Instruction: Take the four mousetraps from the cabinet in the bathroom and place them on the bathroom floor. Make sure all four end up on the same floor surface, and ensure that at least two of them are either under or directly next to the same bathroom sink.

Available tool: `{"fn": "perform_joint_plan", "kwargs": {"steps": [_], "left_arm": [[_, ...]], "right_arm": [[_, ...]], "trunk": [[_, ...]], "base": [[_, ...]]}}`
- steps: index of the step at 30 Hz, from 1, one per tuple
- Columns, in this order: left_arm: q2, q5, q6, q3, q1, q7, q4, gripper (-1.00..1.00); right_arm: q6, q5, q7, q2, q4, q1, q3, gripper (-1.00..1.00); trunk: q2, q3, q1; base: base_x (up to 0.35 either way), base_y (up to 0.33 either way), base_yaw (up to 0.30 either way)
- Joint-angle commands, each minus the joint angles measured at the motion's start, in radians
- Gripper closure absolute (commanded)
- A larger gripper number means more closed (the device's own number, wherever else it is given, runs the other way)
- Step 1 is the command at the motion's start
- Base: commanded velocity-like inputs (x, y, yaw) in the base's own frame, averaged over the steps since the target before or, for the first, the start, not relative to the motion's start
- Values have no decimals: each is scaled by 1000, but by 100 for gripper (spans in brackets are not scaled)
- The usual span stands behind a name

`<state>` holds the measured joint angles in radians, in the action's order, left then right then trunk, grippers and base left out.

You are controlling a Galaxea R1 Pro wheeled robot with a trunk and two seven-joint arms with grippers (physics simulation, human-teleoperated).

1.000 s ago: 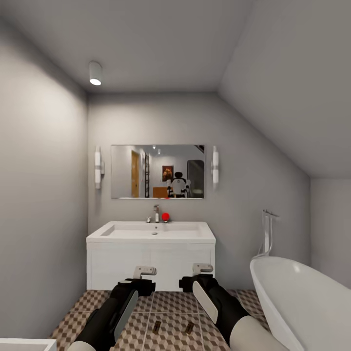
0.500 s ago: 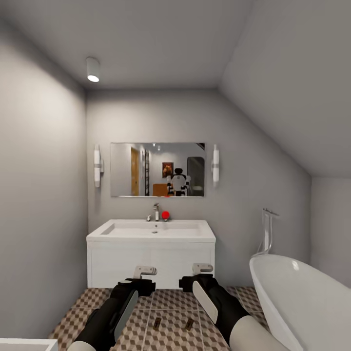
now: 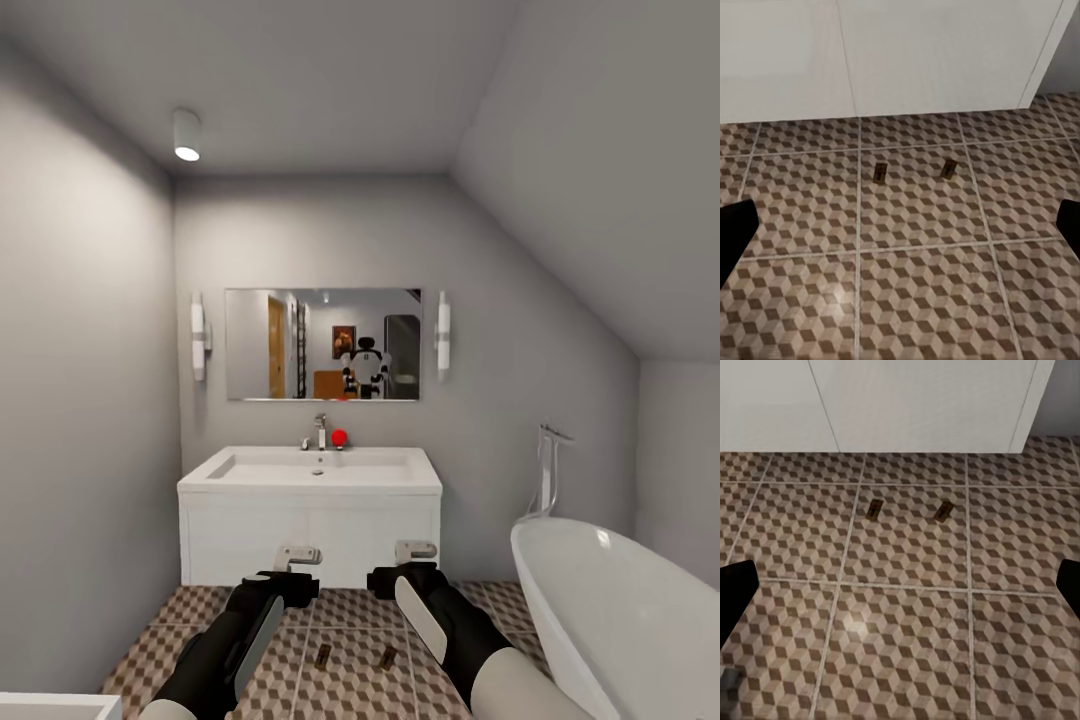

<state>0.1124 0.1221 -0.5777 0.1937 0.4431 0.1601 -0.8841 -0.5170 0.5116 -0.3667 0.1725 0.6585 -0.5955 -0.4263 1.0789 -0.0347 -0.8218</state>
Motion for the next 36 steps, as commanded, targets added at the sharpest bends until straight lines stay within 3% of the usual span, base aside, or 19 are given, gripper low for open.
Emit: {"fn": "perform_joint_plan", "kwargs": {"steps": [1, 36], "left_arm": [[0, 10, -4, 3, 0, 9, -1, -100], [0, 10, -4, 4, 0, 8, -1, -100]], "right_arm": [[-2, 10, -10, -1, 1, 0, -5, -100], [-3, 10, -11, -1, 1, 0, -5, -100]], "trunk": [[-7, -1, 4], [-252, -54, 138]], "base": [[0, 0, 0], [0, 0, 0]]}}
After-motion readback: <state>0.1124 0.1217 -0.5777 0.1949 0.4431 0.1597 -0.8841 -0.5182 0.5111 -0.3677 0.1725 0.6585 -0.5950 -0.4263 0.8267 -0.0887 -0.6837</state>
